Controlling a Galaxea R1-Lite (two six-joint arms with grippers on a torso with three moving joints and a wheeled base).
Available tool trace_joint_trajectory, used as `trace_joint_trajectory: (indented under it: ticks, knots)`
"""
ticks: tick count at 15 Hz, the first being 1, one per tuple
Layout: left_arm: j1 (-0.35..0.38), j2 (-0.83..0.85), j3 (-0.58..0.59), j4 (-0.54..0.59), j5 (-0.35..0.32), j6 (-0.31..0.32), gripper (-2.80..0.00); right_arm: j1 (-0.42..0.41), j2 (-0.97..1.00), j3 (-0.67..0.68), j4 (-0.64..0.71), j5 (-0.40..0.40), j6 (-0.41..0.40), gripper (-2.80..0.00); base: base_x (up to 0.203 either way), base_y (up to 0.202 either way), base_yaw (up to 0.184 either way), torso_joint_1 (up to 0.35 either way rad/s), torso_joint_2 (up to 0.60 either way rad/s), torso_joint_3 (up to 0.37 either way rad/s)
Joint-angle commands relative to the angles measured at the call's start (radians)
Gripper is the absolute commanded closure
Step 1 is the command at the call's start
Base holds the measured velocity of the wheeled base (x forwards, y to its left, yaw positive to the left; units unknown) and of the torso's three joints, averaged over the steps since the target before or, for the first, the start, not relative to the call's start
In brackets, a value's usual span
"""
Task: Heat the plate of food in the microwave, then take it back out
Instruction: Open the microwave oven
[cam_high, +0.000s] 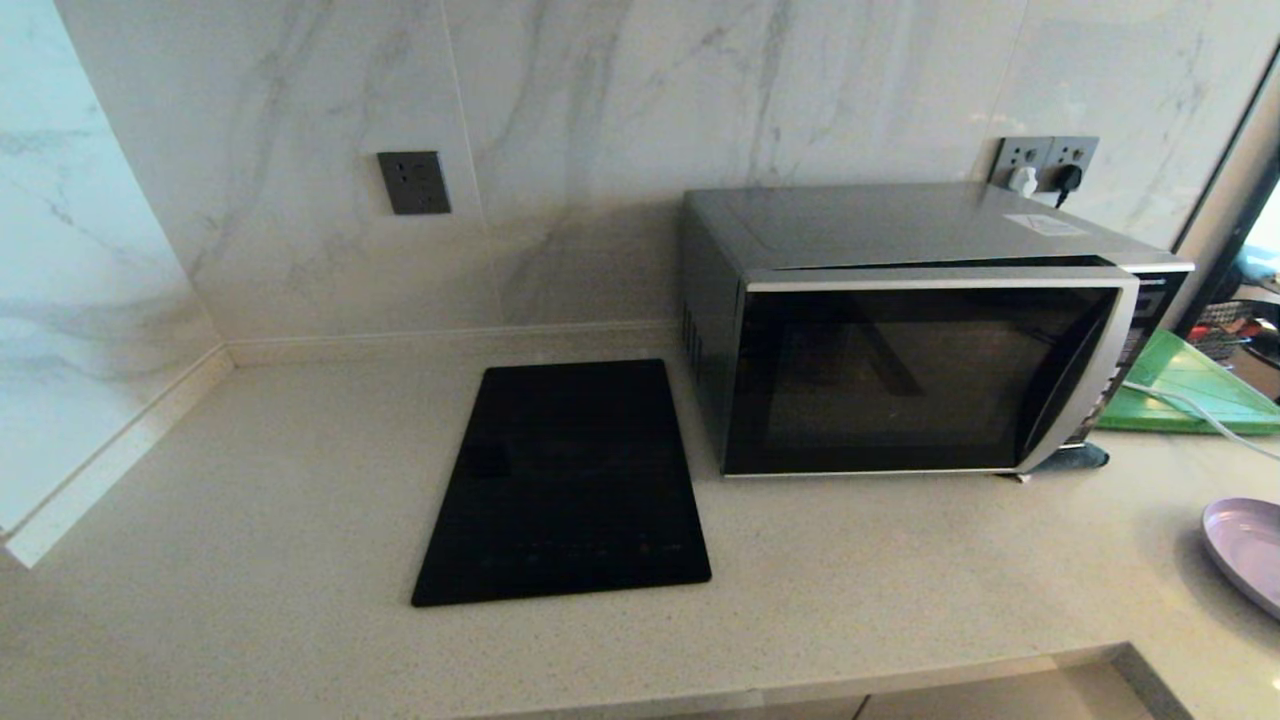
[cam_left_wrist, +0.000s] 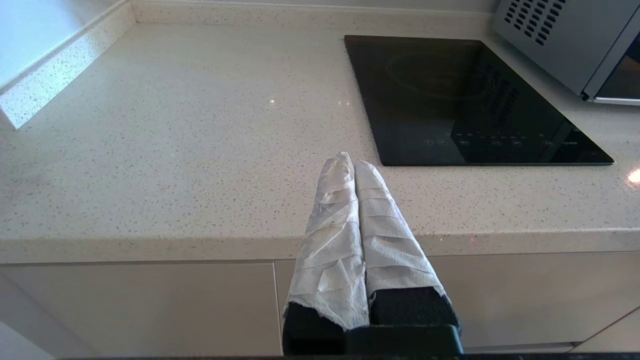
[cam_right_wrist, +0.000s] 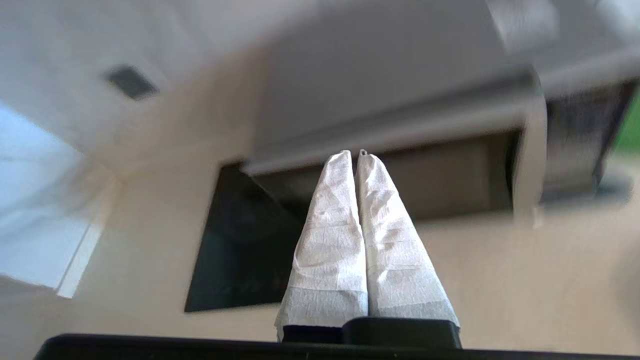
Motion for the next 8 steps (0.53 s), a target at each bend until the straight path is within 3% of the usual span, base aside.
trace_joint_trajectory:
  ticks: [1, 4, 6, 8]
  knots:
    - [0.0, 0.002, 0.0, 0.0, 0.0, -0.001, 0.0, -0.041, 0.111, 0.001, 0.038, -0.008, 0.0, 0.0, 0.0, 0.0, 0.0, 0.0, 0.0, 0.0]
    - [0.0, 0.002, 0.0, 0.0, 0.0, -0.001, 0.0, -0.091, 0.166, 0.0, 0.036, -0.013, -0.162, 0.0, 0.0, 0.0, 0.0, 0.0, 0.0, 0.0]
    - [0.0, 0.001, 0.0, 0.0, 0.0, -0.001, 0.0, -0.116, 0.221, -0.001, 0.008, -0.03, -0.215, 0.0, 0.0, 0.0, 0.0, 0.0, 0.0, 0.0]
    - [0.0, 0.0, 0.0, 0.0, 0.0, -0.001, 0.0, -0.112, 0.299, -0.001, -0.043, -0.187, -0.219, 0.0, 0.0, 0.0, 0.0, 0.0, 0.0, 0.0]
